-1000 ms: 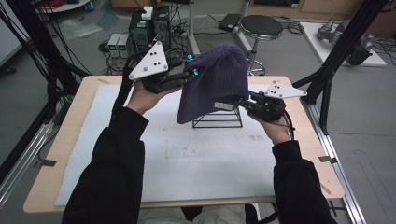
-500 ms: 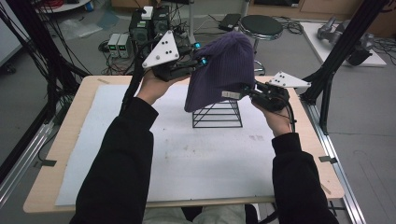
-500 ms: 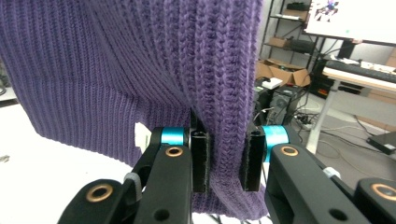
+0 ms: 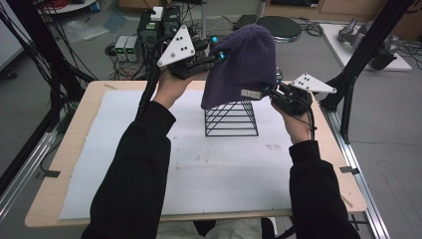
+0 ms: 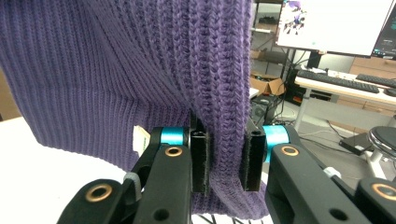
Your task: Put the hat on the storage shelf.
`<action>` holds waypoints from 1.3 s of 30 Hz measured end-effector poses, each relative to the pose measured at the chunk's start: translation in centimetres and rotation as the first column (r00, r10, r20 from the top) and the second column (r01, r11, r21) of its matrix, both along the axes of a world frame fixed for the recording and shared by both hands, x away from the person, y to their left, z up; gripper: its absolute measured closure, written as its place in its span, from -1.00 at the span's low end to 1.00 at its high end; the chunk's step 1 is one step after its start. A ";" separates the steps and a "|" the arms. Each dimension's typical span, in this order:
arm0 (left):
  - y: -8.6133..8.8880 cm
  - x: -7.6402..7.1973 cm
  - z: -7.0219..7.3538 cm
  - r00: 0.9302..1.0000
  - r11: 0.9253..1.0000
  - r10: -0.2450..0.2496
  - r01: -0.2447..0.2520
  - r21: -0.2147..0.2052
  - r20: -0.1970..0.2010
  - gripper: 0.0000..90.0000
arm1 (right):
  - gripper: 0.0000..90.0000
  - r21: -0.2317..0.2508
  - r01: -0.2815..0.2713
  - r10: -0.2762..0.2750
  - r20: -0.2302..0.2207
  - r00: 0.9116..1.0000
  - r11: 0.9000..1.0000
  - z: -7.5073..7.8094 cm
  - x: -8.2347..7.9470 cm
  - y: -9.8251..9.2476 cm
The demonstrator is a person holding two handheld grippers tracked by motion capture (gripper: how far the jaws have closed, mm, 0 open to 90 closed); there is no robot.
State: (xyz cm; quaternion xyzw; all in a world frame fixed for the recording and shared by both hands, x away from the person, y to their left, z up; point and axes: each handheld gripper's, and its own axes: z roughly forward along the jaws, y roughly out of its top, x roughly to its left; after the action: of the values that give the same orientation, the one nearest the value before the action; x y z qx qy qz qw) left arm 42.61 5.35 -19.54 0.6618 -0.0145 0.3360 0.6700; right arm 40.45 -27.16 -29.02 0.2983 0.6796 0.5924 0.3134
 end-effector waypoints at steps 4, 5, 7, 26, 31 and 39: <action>-0.3 0.4 -0.1 1.000 1.000 0.010 -0.010 -0.004 0.000 0.70 | 0.74 -0.021 0.022 -0.021 0.007 1.000 1.000 0.1 0.0 0.0; -0.3 0.5 -0.2 1.000 1.000 0.009 -0.009 -0.006 -0.006 0.70 | 0.74 -0.027 0.034 -0.034 0.002 0.999 0.999 0.1 0.1 0.0; -0.4 1.0 -0.5 1.000 1.000 0.015 -0.015 -0.010 -0.016 0.70 | 0.74 -0.032 0.039 -0.039 0.006 0.999 0.999 0.1 0.2 0.0; -0.7 2.5 -1.6 0.997 0.998 0.042 -0.044 -0.039 -0.066 0.68 | 0.73 -0.077 0.105 -0.106 -0.010 0.994 0.992 -0.6 0.8 1.1; -0.9 2.6 -2.8 0.995 0.999 0.033 -0.036 -0.027 -0.093 0.67 | 0.73 -0.075 0.104 -0.107 -0.034 0.994 0.992 -1.5 0.6 0.5; -1.3 2.9 -4.8 0.990 0.999 0.026 -0.029 -0.017 -0.141 0.67 | 0.73 -0.099 0.099 -0.107 -0.084 0.991 0.990 -3.6 0.3 0.3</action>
State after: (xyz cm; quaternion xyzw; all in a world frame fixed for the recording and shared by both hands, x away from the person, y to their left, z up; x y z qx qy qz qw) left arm 45.56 4.10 -24.37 0.6777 0.0450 0.2978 0.6708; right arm 40.72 -26.87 -32.60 0.3439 0.7040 0.5285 0.3267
